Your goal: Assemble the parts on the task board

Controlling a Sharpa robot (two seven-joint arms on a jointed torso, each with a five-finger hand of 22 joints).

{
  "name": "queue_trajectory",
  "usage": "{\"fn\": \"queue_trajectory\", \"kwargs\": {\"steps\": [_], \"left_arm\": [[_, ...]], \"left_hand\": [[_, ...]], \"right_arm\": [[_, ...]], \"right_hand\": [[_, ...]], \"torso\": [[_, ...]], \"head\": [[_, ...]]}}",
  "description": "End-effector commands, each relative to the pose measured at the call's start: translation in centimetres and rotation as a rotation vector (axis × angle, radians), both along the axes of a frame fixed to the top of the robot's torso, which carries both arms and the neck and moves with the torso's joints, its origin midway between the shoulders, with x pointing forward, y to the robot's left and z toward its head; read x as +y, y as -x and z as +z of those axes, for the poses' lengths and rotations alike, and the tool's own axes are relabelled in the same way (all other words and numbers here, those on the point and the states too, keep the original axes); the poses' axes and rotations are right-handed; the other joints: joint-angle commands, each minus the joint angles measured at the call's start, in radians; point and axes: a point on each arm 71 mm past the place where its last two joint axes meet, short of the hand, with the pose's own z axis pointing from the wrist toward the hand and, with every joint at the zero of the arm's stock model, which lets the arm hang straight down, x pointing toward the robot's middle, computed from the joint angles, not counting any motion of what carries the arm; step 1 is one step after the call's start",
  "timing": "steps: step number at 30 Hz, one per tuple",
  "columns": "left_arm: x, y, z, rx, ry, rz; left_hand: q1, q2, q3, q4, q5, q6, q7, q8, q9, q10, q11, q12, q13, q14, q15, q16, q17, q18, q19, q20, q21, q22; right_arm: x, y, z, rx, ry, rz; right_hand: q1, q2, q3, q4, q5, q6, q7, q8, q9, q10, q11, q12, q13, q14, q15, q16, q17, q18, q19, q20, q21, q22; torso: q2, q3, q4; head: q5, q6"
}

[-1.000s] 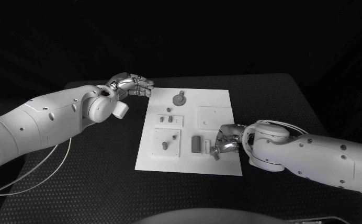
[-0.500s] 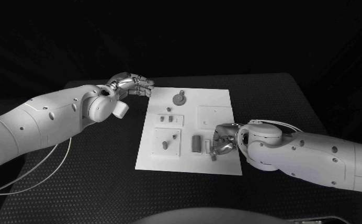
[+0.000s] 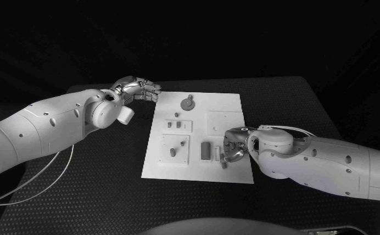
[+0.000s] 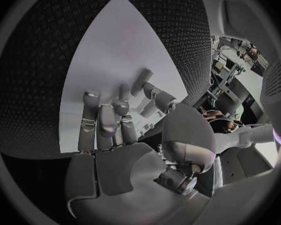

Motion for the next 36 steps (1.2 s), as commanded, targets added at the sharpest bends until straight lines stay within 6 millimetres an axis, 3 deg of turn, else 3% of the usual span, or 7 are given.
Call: {"fn": "queue_trajectory", "kwargs": {"steps": [1,19,30,36], "left_arm": [[-0.2,0.1,0.1,0.001,0.014,-0.016],[-0.2,0.1,0.1,0.002,0.013,-0.016],[-0.2,0.1,0.1,0.002,0.013,-0.015],[-0.2,0.1,0.1,0.004,0.013,-0.016]], "left_hand": [[-0.009,0.0,0.003,0.004,0.005,0.003,0.004,0.006,-0.001,0.006,0.002,0.003,-0.001,0.001,0.009,-0.004,0.001,0.008,-0.001,0.003,-0.004,0.001],[-0.01,0.0,0.003,0.004,0.005,0.003,0.004,0.006,-0.001,0.006,0.002,0.003,-0.002,0.001,0.009,-0.005,0.002,0.008,-0.001,0.003,-0.004,0.001],[-0.01,0.0,0.004,0.004,0.005,0.003,0.003,0.007,-0.002,0.006,0.002,0.004,-0.003,0.001,0.009,-0.006,0.003,0.008,-0.001,0.003,-0.004,0.002],[-0.011,0.001,0.004,0.004,0.005,0.003,0.003,0.007,-0.002,0.006,0.002,0.004,-0.003,0.002,0.009,-0.006,0.003,0.008,-0.001,0.003,-0.003,0.002]], "right_arm": [[-0.8,0.4,-1.1,0.009,0.112,0.017],[-0.4,1.1,-1.3,0.017,0.138,0.05],[-0.9,1.0,-1.5,0.009,0.189,0.074],[-0.7,1.5,-2.0,0.001,0.231,0.123]], "right_hand": [[0.006,-0.003,-0.001,-0.004,-0.005,0.001,0.004,-0.002,-0.137,0.005,-0.001,0.005,0.001,0.003,-0.003,0.002,-0.003,0.013,-0.001,-0.004,-0.003,0.015],[0.002,-0.016,-0.003,0.003,-0.004,0.002,0.004,-0.001,-0.137,0.002,-0.001,0.005,0.003,0.0,-0.002,0.001,-0.004,0.013,-0.003,-0.001,-0.005,0.015],[0.038,-0.007,0.001,-0.017,-0.004,0.001,0.004,0.001,-0.136,0.001,-0.001,0.007,0.005,-0.005,-0.003,0.001,-0.011,0.013,-0.005,-0.002,-0.004,0.016],[0.071,0.014,0.004,-0.035,-0.004,0.0,0.005,0.002,-0.136,0.001,0.0,0.005,0.004,-0.01,-0.001,0.0,-0.014,0.013,-0.009,0.0,-0.005,0.017]], "torso": [[0.0,0.0001,-0.0001],[0.0,0.0004,0.0001],[0.0,0.0004,0.0002],[0.0,0.0007,-0.0002]], "head": [[-0.001,0.001],[-0.004,-0.002],[-0.004,0.001],[-0.004,-0.001]]}}
